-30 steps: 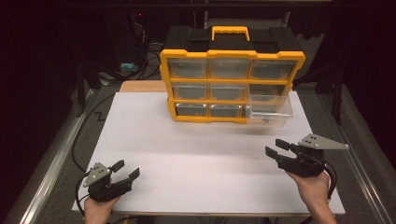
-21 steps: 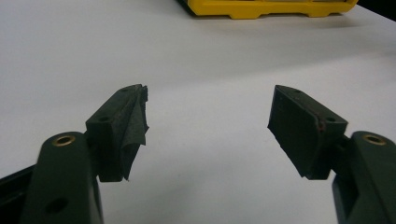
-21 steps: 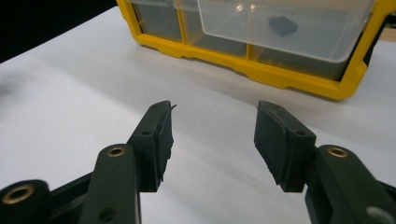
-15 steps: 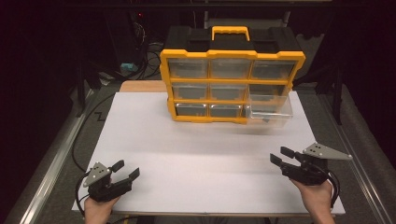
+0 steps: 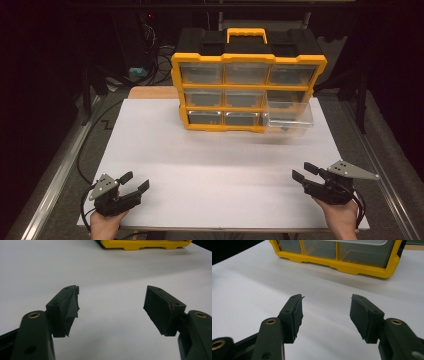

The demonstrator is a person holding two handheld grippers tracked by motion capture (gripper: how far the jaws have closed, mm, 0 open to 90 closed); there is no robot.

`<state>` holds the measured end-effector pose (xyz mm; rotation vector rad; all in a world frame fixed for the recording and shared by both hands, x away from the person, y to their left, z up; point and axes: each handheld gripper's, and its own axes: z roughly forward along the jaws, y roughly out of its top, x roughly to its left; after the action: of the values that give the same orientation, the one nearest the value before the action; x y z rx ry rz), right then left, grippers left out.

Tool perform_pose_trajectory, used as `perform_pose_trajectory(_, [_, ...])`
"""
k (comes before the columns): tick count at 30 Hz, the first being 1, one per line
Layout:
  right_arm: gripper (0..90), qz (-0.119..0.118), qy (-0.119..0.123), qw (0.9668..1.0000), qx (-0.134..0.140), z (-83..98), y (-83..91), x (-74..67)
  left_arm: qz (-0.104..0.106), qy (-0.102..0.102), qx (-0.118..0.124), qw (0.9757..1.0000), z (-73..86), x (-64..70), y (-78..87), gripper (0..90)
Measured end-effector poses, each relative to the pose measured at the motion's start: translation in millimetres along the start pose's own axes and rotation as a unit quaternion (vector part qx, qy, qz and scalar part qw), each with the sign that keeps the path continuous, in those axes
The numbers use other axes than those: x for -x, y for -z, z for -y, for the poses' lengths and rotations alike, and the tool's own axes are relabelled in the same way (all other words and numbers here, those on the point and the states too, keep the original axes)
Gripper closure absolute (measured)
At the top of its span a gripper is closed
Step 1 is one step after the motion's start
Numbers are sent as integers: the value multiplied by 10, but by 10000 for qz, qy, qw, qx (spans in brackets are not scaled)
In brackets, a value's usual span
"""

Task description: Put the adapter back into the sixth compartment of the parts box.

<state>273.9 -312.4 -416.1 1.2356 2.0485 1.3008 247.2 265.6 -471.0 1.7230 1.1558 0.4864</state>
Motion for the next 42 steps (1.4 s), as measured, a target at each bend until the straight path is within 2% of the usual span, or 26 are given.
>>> perform_pose_trajectory(5, [435,56,21,10000,10,51,-1,6,0,1,1,10000,0,-1,0,288])
perform_pose_trajectory(35, [385,208,-214,9992,257,374,77,150,-30,0,11,10000,2,2,0,287])
perform_pose_trajectory(42, [370,344,-378,9981,343,481,127,205,-54,7,-3,10000,4,-5,0,287])
